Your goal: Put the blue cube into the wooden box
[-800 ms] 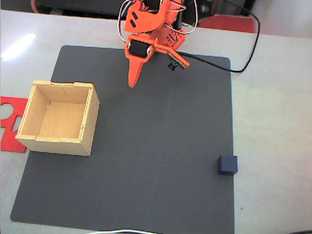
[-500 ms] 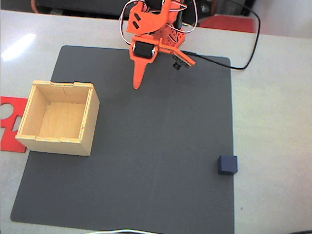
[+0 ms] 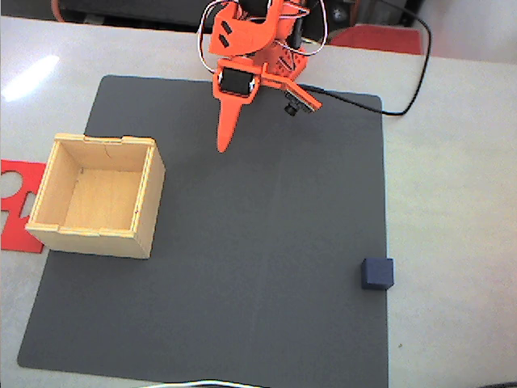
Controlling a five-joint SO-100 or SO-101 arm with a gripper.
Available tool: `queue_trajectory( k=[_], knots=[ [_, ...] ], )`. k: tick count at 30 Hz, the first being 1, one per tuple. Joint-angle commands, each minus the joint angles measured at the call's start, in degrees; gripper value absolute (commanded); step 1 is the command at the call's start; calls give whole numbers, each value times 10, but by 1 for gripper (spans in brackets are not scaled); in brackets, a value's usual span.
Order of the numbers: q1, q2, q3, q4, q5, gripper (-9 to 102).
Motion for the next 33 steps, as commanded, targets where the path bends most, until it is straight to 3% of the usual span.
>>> queue_trajectory(
  k=[1, 6, 15, 20, 31, 33],
  knots=[
    [-6, -85, -76, -47, 0, 12],
    [17, -416, -295, -127, -18, 12],
    [16, -699, -533, -133, -25, 13],
    [18, -995, -825, -6, -30, 12],
    [-19, -1556, -1724, 357, -90, 13],
    [-47, -1579, -1765, 365, -121, 14]
  ],
)
